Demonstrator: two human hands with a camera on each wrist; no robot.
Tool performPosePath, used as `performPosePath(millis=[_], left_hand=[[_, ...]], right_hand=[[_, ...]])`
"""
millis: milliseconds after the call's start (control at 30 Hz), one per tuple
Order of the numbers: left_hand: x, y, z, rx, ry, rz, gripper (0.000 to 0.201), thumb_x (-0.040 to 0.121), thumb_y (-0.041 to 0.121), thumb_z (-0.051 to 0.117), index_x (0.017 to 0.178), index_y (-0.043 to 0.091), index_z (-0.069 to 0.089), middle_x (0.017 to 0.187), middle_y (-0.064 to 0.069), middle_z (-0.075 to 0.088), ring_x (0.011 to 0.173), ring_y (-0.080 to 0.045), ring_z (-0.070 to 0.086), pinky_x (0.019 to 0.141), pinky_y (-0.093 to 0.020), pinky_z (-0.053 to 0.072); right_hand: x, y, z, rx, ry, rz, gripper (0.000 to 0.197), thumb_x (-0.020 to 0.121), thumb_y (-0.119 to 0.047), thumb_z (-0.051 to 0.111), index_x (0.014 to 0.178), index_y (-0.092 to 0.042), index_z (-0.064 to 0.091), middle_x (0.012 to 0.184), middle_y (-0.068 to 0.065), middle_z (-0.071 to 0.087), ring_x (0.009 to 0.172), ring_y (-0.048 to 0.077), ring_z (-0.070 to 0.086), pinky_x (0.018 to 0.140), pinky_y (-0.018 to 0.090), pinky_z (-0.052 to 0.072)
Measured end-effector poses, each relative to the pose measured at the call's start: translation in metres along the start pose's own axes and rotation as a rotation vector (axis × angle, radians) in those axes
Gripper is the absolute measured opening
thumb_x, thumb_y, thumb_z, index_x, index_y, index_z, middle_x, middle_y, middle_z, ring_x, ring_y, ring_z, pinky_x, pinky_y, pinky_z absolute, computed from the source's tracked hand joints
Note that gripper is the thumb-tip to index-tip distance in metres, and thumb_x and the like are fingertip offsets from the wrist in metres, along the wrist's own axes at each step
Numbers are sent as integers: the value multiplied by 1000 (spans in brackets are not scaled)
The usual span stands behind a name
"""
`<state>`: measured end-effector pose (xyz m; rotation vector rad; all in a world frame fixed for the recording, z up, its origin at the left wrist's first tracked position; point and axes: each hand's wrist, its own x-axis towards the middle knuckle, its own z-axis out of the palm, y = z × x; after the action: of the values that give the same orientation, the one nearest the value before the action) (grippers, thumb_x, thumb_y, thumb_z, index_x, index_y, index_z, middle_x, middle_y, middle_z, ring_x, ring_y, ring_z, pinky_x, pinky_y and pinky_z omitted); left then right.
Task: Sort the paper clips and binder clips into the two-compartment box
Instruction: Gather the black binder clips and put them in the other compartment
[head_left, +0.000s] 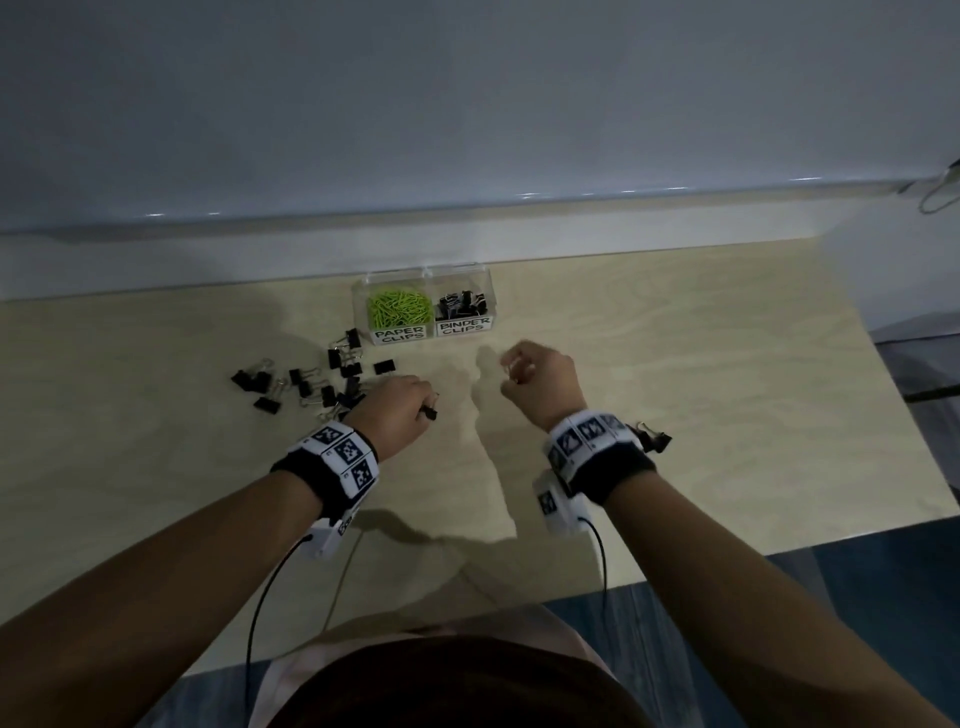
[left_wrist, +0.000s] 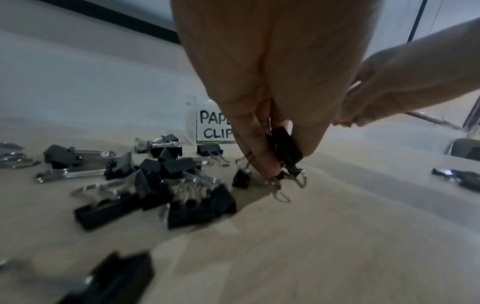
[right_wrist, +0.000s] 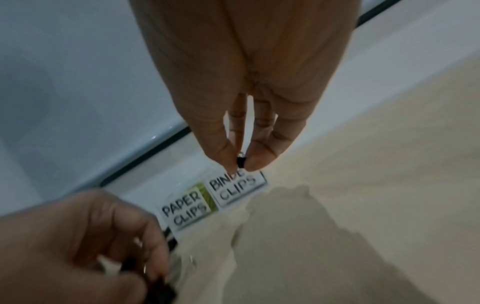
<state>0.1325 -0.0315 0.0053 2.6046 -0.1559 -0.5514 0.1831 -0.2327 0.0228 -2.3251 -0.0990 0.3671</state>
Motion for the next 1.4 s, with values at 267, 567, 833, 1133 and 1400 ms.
performPosePath(millis=[267,567,833,1133,1400], left_hand=[[35,30,-62,-290,216,-55,11,83,5,63,93,5,68,89,-6,70,80,-18,65,75,-27,51],[114,51,-79,13,250,36,10,79,6,58,82,7,68,92,-15,68,85,-32,64,80,-39,53],[117,57,-43,268,289,92,19,86,10,52,101,1,63,114,-18,52,104,-39,48,77,-47,48],[25,115,43,78,-155,365,66,79,44,67,135,22,41,126,2,42,112,-18,46,92,-23,37],[5,76,71,-85,-101,179,80,67,36,80,135,14,43,119,-3,41,109,-20,44,96,-28,41]], right_hand=[[77,-56,-9,19,67,-97,23,76,-12,73,97,-17,67,87,0,64,76,15,60,71,24,51],[27,57,-82,-264,-27,72,42,76,2,53,107,-23,66,108,6,64,97,24,61,89,37,51],[-58,120,-117,-417,-337,347,97,54,-26,88,135,-43,38,140,-4,28,127,26,29,106,50,35],[-85,117,-49,-315,-199,177,79,65,-28,80,133,-31,40,129,5,31,113,29,46,97,43,47],[-59,74,0,-169,-160,37,52,75,-10,69,124,-19,56,118,10,42,98,31,57,92,40,49]])
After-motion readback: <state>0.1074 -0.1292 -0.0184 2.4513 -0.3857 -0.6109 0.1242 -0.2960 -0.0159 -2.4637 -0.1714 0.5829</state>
